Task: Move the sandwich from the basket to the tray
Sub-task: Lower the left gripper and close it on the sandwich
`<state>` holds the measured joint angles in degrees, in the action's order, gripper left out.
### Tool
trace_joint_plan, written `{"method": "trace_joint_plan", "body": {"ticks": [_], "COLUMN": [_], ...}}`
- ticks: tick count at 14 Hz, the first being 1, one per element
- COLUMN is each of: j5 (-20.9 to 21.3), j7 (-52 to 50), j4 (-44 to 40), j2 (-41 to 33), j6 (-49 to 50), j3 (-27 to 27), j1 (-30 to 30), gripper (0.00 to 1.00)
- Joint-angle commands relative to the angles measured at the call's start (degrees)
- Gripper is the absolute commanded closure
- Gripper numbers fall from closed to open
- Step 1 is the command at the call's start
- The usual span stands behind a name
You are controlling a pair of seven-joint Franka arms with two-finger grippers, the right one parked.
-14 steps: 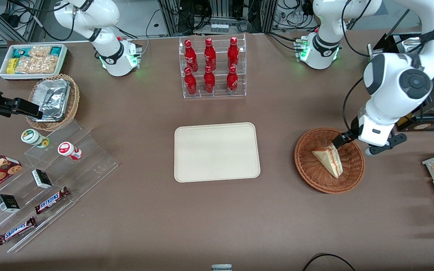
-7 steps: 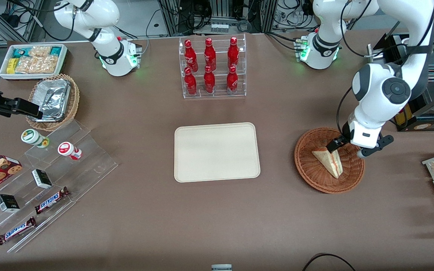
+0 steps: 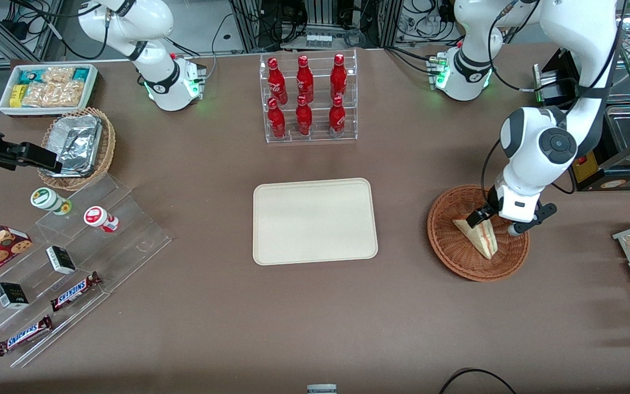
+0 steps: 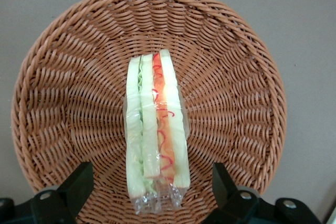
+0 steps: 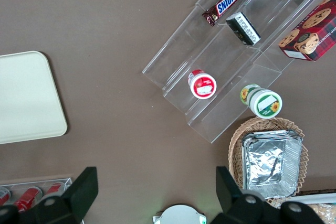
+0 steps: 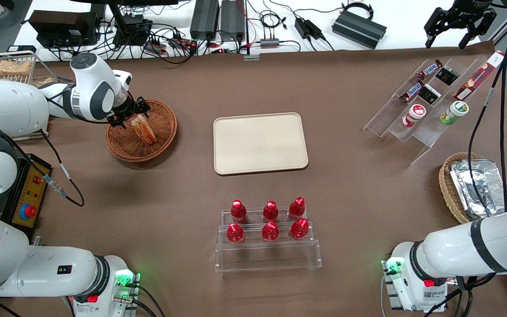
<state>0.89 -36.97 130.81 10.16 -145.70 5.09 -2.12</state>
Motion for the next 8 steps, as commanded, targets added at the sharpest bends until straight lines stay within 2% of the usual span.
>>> {"method": "trace_joint_plan", "body": {"ticks": [1, 2, 3, 4, 5, 6, 7, 8], "j5": [1.04, 1.04, 1.04, 1.04, 1.13, 1.3, 1.39, 1.39], "j7": [-1.79, -1.79, -1.79, -1.79, -1.7, -1.61, -1.44, -1.09], "j4": [0.24, 0.24, 0.15, 0.06, 0.06, -0.03, 0.06, 0.06], "j2": [1.61, 1.79, 2.31, 2.58, 2.93, 3.02, 3.02, 2.85], "j6": [-2.4, -2.66, -2.75, -2.84, -2.93, -2.93, -2.93, -2.84], "j3": [-0.08, -0.08, -0.08, -0.08, -0.08, -0.08, -0.08, -0.08], "j1": [-0.43, -0.43, -0.43, -0.43, -0.43, -0.69, -0.69, -0.69], "gripper": [0.0, 0.01, 0.06, 0.25, 0.62, 0.89, 1.0, 1.0]}}
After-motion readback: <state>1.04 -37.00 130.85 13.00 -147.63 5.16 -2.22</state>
